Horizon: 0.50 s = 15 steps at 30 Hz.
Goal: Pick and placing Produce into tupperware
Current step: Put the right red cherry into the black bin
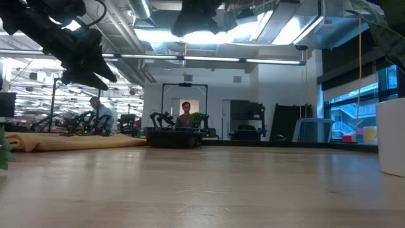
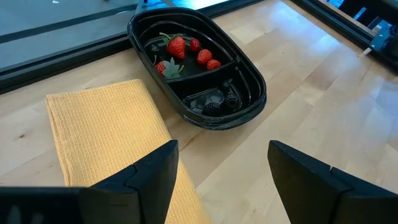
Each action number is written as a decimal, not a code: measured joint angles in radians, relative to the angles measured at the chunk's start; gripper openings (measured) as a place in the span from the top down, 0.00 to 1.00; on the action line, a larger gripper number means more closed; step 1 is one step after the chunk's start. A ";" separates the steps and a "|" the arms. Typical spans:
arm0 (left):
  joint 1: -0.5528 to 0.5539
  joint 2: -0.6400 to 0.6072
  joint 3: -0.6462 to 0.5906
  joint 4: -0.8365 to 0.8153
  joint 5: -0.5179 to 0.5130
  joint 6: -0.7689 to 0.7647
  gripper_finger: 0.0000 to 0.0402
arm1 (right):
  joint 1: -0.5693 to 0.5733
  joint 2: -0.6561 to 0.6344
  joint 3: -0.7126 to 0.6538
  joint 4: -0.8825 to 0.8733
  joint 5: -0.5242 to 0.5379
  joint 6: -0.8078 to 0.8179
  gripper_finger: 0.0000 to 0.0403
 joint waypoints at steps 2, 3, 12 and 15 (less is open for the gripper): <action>0.000 0.000 0.000 0.001 0.000 0.000 0.40 | -0.057 0.000 0.011 0.005 -0.007 0.001 0.82; 0.000 0.000 0.000 0.001 0.000 0.001 0.40 | -0.086 0.000 0.012 0.006 -0.018 0.001 0.82; 0.000 0.000 0.000 0.010 0.000 0.069 0.40 | -0.273 0.048 0.013 0.006 -0.084 0.003 0.82; 0.000 0.000 0.000 0.011 -0.014 0.091 0.40 | -0.307 0.087 0.012 0.011 -0.114 0.004 0.82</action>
